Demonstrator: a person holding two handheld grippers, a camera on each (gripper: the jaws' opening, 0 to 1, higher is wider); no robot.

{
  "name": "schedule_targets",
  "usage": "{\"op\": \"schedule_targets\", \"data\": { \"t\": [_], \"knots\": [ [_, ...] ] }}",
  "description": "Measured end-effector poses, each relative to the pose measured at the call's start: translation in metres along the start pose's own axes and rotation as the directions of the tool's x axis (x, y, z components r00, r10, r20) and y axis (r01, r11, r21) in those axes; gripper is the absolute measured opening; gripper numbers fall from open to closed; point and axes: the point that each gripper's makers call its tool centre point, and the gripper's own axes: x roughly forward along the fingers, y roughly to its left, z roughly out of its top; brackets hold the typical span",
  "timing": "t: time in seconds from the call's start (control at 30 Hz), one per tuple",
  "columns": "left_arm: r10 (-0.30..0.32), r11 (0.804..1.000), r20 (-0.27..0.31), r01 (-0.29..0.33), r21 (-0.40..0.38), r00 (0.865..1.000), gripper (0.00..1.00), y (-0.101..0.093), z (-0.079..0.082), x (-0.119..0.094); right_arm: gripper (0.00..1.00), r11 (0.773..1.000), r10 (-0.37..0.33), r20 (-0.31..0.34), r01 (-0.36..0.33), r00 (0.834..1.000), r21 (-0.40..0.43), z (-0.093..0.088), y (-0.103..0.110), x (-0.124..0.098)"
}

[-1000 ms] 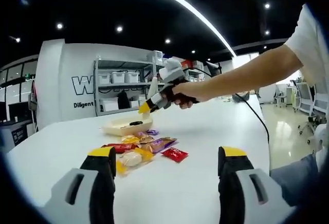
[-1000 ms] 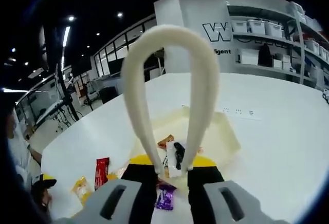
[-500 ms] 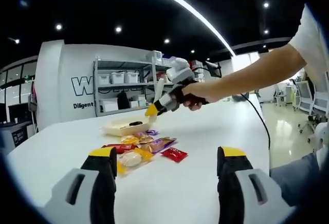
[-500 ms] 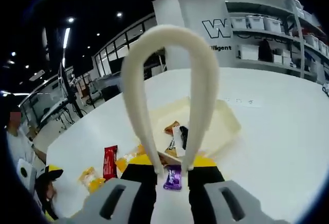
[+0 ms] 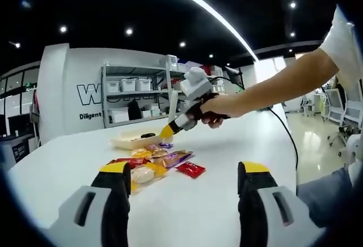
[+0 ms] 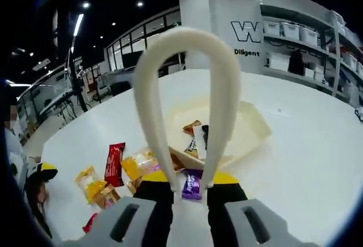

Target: Place the target food into the container with the food tongs after gripping and lifting it, then release it inside without dropping or visibly crushing the food.

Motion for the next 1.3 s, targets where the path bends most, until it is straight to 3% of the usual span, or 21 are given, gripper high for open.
{"op": "schedule_targets", "data": {
  "t": [0.27,0.6,1.07,1.3],
  "knots": [
    [-0.004,1.000,-0.006,0.004,0.003,1.000,0.73,-0.001,-0.001,0.000,0.14,1.000,0.002,-0.032,-0.003,0.999,-0.027,-0.006,-0.004,0.007],
    [-0.005,1.000,-0.015,0.006,0.010,1.000,0.72,-0.002,-0.003,0.002,0.14,1.000,0.013,-0.047,-0.014,0.999,-0.020,-0.014,-0.004,-0.004],
    [-0.008,1.000,-0.032,0.009,0.020,0.999,0.71,-0.004,-0.005,0.002,0.13,0.999,0.034,-0.120,-0.034,0.992,-0.001,-0.027,-0.010,-0.023],
    [-0.008,1.000,-0.036,0.009,0.022,0.999,0.70,-0.004,-0.006,0.002,0.15,0.999,0.045,-0.102,-0.044,0.994,0.011,-0.015,-0.007,-0.027]
  ]
}}
